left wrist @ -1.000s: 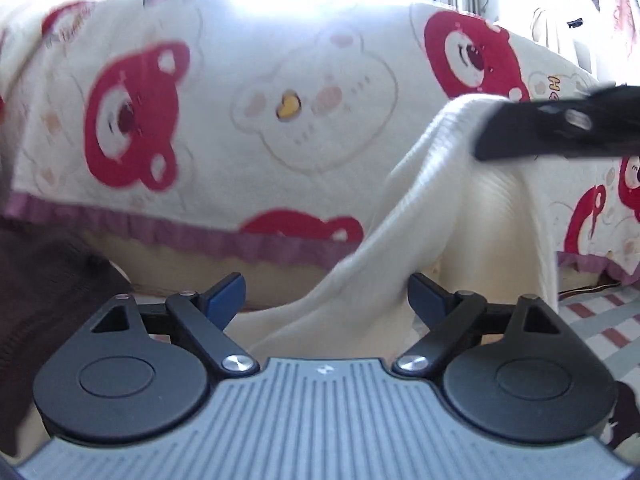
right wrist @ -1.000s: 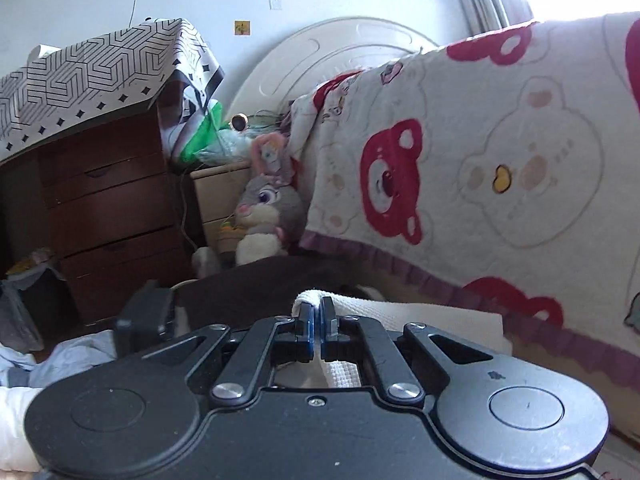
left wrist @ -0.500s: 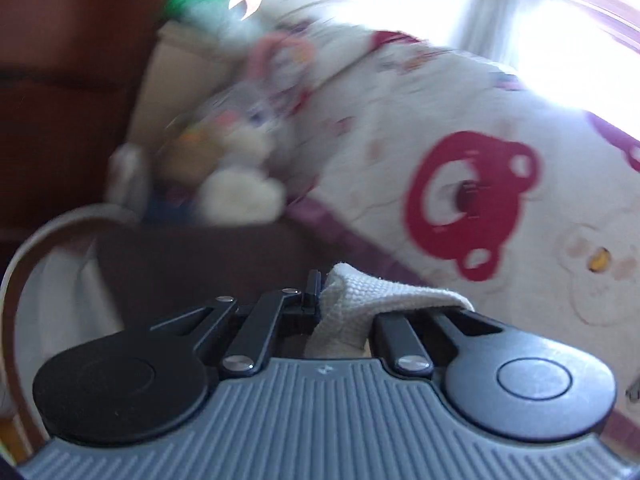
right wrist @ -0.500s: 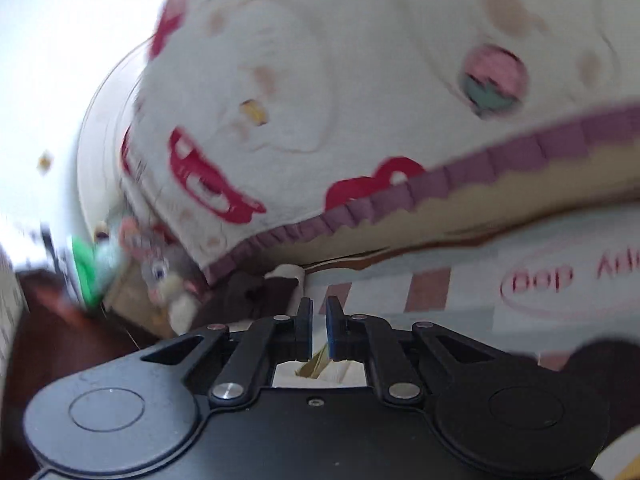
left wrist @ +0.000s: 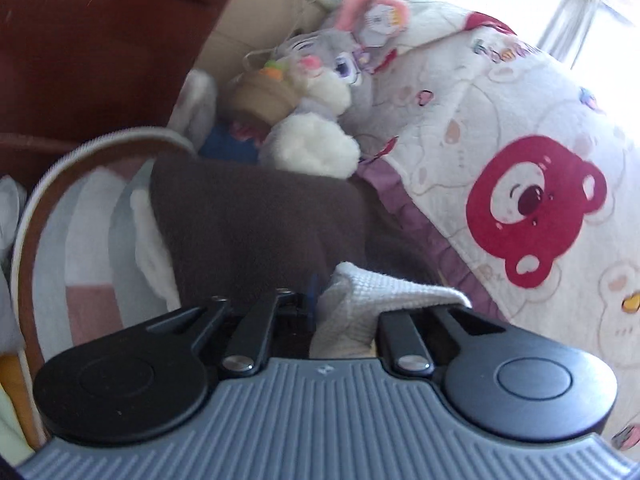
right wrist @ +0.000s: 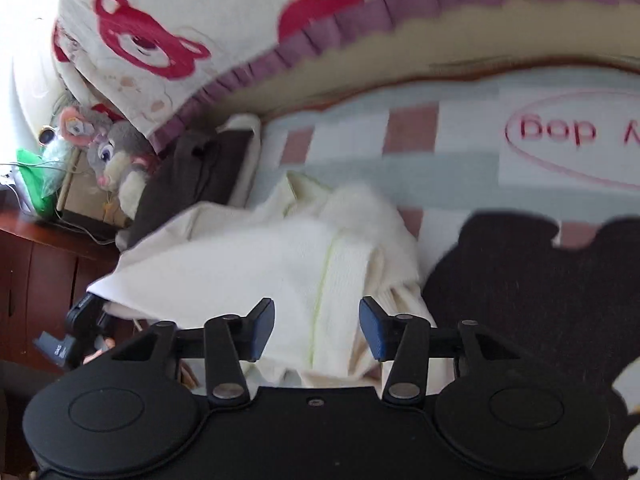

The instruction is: Fold clothes

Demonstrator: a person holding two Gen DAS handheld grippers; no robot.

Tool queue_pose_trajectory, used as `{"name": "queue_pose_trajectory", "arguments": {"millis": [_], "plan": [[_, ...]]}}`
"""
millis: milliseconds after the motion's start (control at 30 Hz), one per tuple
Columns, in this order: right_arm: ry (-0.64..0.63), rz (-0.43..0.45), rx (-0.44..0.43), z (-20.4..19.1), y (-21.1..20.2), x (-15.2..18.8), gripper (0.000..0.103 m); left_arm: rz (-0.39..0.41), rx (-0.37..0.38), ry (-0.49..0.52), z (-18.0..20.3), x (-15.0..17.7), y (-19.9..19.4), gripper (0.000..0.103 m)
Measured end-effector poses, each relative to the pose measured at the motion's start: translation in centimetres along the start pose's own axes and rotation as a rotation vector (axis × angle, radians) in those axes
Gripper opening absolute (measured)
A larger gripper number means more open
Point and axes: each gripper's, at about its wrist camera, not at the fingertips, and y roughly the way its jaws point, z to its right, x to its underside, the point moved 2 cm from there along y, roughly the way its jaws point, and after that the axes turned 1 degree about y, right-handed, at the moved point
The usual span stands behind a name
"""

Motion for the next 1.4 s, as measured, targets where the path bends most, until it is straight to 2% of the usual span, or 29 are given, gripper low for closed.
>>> {"name": "queue_pose_trajectory", "arguments": {"millis": [133,233,267,300,433,467,500,533,600,667,733,900,1067,1233,1300,1367,1400], "plan": [[-0.057,-0.073,0.165,0.4,1.5,0.8,0.054,-0.034,0.007,-0.026,-0.5,0.3,0.7,0.013],[-0.132,-0.143,0.198,0.2,3.0,1.4,0.054,-0.056,0.018,-0.044,-0.8,0.6,1.1,0.021],[-0.157,-0.166,0.207,0.2,3.5,1.7,0.054,-0.060,0.018,-0.054,-0.9,0.7,1.3,0.031],[-0.178,-0.168,0.233,0.3,3.9,1.6,0.054,-0.060,0.021,-0.061,-1.0,0.8,1.4,0.035],[-0.238,-0.128,0.342,1.1,5.3,1.3,0.054,-0.065,0.030,-0.016,-0.6,1.5,2.1,0.034],[-0.251,-0.116,0.368,1.3,5.6,1.2,0.049,-0.067,0.046,0.008,-0.3,1.6,2.2,0.031],[-0.299,-0.078,0.388,0.8,5.2,1.2,0.036,-0.065,0.061,0.039,0.1,1.8,2.2,0.019],[-0.358,-0.031,0.407,0.1,4.6,1.1,0.007,-0.058,0.075,0.082,0.6,2.0,2.0,0.006],[-0.476,0.062,0.444,-1.4,3.4,1.1,0.006,-0.004,0.085,0.182,1.9,2.2,0.9,0.004],[-0.471,0.201,0.462,-2.5,-0.1,-0.1,0.006,0.034,0.111,0.269,3.4,2.0,-0.3,0.004],[-0.452,0.308,0.517,-2.8,-3.9,-1.6,0.005,0.062,0.140,0.332,5.0,1.3,-1.8,0.004],[-0.465,0.469,0.636,-2.8,-13.9,-2.9,0.003,0.132,0.236,0.452,8.8,-1.3,-6.4,0.004],[-0.486,0.636,0.695,-3.3,-23.2,-2.1,0.002,0.204,0.370,0.418,13.0,-4.7,-11.4,0.004],[-0.551,0.787,0.760,-4.4,-31.4,0.8,0.000,0.221,0.523,0.411,16.7,-6.7,-16.2,0.004],[-0.541,0.828,0.748,-4.4,-34.8,1.8,0.000,0.211,0.584,0.389,17.5,-7.3,-17.9,0.004],[-0.512,0.790,0.697,-3.6,-37.3,2.3,0.000,0.186,0.635,0.378,18.4,-7.6,-19.5,0.004],[-0.502,0.757,0.656,-3.0,-37.1,2.5,0.000,0.178,0.657,0.388,18.8,-7.5,-20.3,0.004]]}}
